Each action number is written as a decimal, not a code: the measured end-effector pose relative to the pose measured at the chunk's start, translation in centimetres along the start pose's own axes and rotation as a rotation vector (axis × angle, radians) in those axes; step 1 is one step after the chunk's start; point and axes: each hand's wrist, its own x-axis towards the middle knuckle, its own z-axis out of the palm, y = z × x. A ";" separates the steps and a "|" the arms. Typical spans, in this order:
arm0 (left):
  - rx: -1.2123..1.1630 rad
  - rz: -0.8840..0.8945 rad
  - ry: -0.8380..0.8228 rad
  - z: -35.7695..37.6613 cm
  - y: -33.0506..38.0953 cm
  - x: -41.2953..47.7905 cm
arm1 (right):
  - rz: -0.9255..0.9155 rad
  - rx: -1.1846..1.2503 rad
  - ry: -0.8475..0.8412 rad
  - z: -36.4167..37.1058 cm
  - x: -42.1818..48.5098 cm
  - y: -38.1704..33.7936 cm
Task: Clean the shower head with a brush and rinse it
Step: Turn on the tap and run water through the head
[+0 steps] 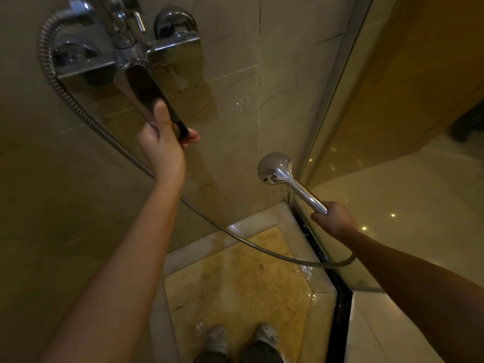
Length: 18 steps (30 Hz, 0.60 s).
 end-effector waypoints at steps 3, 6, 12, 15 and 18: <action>-0.010 -0.003 0.008 0.1 -0.1 0.1 | -0.001 0.005 -0.001 -0.1 0.1 0.0; -0.020 0.005 0.001 0.1 -0.3 0.1 | -0.003 -0.019 -0.002 -0.1 0.3 0.3; -0.037 0.003 0.013 0.1 -0.6 0.3 | 0.007 -0.018 -0.014 0.1 0.5 -0.1; -0.048 0.003 0.022 0.3 -0.7 0.2 | 0.004 -0.030 -0.006 0.2 0.6 -0.2; -0.062 0.000 0.045 0.5 -0.9 0.2 | 0.005 -0.040 -0.009 0.3 0.6 -0.5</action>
